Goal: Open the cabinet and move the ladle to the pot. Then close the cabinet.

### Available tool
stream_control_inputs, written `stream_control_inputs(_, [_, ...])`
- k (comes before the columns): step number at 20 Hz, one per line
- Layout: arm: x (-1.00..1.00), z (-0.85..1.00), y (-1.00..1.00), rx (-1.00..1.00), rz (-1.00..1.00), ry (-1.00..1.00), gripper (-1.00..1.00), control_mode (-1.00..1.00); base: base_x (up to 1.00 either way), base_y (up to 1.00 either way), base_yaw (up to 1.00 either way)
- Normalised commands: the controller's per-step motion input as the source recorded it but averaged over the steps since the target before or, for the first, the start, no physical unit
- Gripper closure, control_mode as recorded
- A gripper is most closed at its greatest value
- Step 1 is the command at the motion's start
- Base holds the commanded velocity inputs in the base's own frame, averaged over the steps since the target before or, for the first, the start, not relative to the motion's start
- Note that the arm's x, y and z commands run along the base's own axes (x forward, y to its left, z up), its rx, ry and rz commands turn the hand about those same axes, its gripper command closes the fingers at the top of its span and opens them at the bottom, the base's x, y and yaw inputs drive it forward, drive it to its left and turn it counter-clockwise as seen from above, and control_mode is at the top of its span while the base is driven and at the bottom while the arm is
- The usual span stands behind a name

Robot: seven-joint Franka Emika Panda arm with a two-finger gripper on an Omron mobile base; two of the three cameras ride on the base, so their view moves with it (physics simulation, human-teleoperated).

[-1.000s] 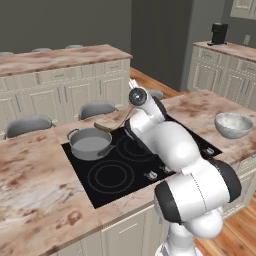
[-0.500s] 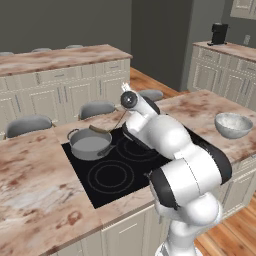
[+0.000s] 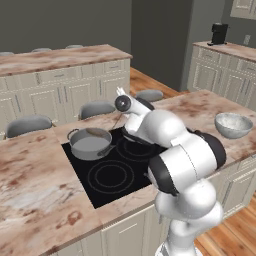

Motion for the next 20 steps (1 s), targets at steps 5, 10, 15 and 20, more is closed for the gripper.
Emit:
stream_control_inputs(5, [0.26, -0.29, 0.09, 0.00, 0.00, 0.05, 1.00, -1.00, 0.00, 0.00, 0.00])
stream_control_inputs(10, [0.31, -0.18, 0.05, 0.00, 0.00, 0.00, 1.00, -1.00, 0.00, 0.00, 0.00])
stream_control_inputs(15, [0.18, -0.30, 0.22, 0.00, 0.00, 0.02, 1.00, -1.00, 0.00, 0.00, 0.00])
stream_control_inputs(20, [0.11, -0.29, 0.17, 0.00, 0.00, 0.05, 1.00, -1.00, 0.00, 0.00, 0.00])
